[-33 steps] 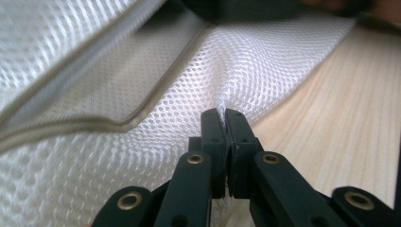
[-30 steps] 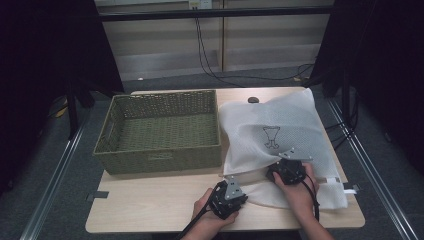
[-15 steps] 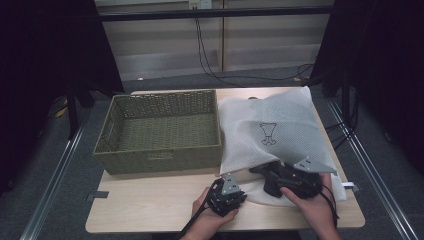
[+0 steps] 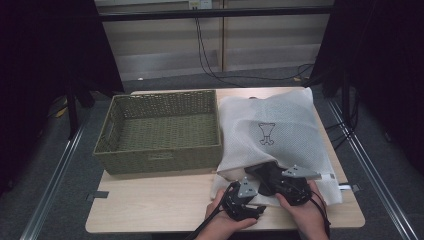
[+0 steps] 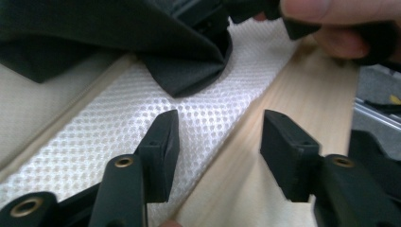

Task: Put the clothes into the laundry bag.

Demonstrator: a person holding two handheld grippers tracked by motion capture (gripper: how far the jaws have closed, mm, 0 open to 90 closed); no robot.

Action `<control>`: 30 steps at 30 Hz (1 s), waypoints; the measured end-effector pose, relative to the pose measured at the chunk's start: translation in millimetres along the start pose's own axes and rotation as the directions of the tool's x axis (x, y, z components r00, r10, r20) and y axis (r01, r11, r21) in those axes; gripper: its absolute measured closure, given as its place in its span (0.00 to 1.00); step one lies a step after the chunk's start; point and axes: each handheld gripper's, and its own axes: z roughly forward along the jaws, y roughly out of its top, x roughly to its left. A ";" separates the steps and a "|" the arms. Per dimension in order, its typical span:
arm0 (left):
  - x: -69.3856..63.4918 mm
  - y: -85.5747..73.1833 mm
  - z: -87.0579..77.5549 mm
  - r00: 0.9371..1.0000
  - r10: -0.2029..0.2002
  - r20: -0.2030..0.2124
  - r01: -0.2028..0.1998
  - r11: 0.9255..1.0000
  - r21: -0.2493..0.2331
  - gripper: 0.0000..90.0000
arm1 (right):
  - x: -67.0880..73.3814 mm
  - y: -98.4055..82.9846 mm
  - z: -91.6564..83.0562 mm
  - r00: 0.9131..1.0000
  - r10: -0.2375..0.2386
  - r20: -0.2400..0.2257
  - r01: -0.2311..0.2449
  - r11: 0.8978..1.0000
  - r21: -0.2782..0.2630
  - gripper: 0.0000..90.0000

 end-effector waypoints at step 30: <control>8.5 -7.5 -5.8 0.998 0.047 0.038 -0.047 0.999 -0.014 1.00 | -25.1 29.0 22.1 0.999 -0.037 -0.023 0.035 0.998 -0.056 0.79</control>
